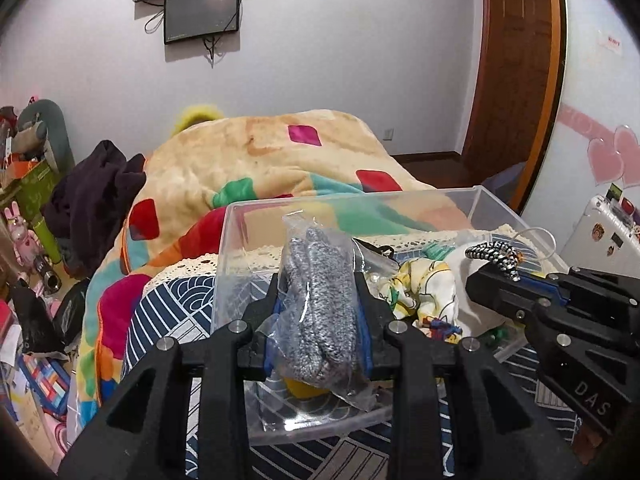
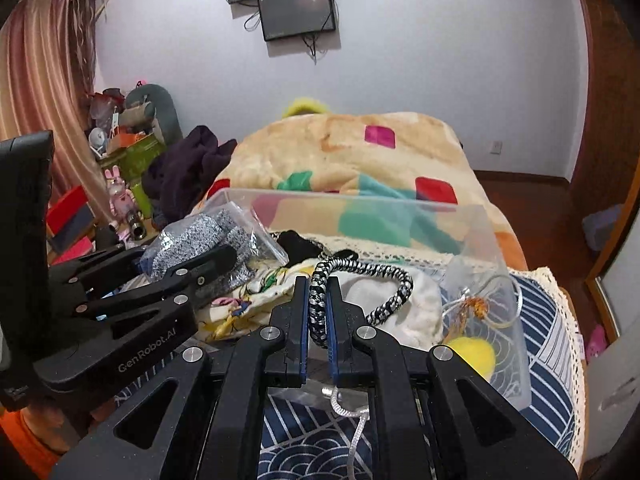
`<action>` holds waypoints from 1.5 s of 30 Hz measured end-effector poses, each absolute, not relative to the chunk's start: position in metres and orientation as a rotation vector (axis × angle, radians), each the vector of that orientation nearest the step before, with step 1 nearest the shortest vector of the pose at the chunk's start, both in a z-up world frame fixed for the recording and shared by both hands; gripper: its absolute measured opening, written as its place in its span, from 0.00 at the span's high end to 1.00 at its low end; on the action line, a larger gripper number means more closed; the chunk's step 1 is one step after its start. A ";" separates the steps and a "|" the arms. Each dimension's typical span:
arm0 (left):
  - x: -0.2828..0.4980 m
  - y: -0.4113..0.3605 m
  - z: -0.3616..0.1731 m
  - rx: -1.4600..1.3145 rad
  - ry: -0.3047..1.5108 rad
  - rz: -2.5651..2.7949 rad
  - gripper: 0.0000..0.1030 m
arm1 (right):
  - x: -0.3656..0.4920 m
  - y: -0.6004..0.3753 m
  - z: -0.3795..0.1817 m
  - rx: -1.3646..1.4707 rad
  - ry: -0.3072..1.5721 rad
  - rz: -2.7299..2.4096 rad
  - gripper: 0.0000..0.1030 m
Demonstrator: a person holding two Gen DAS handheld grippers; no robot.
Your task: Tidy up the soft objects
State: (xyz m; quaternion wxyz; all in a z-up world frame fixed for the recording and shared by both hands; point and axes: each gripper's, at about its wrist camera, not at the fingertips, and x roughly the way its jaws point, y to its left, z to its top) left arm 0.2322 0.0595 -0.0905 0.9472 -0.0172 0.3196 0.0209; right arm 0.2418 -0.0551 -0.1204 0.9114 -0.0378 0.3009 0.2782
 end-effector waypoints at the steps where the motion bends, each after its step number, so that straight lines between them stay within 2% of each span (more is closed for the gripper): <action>1: 0.231 0.059 -0.090 -0.031 0.656 0.039 0.68 | 0.242 -0.057 -0.121 -0.069 0.628 0.574 0.93; 4: 0.228 0.060 -0.090 -0.046 0.670 0.027 0.57 | 0.244 -0.061 -0.121 -0.042 0.659 0.587 0.88; 5: 0.226 0.060 -0.090 -0.056 0.672 0.023 0.54 | 0.243 -0.063 -0.121 -0.039 0.665 0.586 0.81; 6: 0.223 0.062 -0.089 -0.067 0.673 0.017 0.53 | 0.242 -0.065 -0.121 -0.039 0.667 0.581 0.74; 12: 0.205 0.067 -0.078 -0.113 0.657 -0.011 0.53 | 0.230 -0.077 -0.111 -0.032 0.636 0.570 0.60; 25: 0.126 0.056 0.006 -0.104 0.418 -0.054 0.52 | 0.181 -0.111 -0.045 -0.002 0.419 0.567 0.59; 32: 0.084 0.043 0.035 -0.082 0.312 -0.057 0.32 | 0.152 -0.119 -0.022 -0.007 0.307 0.563 0.55; 34: 0.075 0.040 0.038 -0.073 0.293 -0.054 0.25 | 0.145 -0.120 -0.019 -0.006 0.284 0.561 0.47; 36: 0.067 0.036 0.040 -0.063 0.277 -0.054 0.23 | 0.138 -0.122 -0.016 -0.002 0.253 0.551 0.32; 37: 0.064 0.035 0.042 -0.057 0.273 -0.053 0.22 | 0.135 -0.122 -0.015 -0.001 0.238 0.545 0.31; 39: 0.059 0.034 0.043 -0.059 0.266 -0.052 0.09 | 0.131 -0.121 -0.013 -0.007 0.218 0.540 0.30; 40: 0.055 0.034 0.044 -0.064 0.257 -0.047 0.07 | 0.130 -0.121 -0.013 -0.009 0.213 0.540 0.29; 42: 0.050 0.033 0.045 -0.053 0.239 -0.033 0.06 | 0.126 -0.121 -0.012 -0.009 0.201 0.534 0.17; 45: 0.045 0.031 0.046 -0.042 0.229 -0.024 0.01 | 0.121 -0.123 -0.014 -0.002 0.180 0.515 0.13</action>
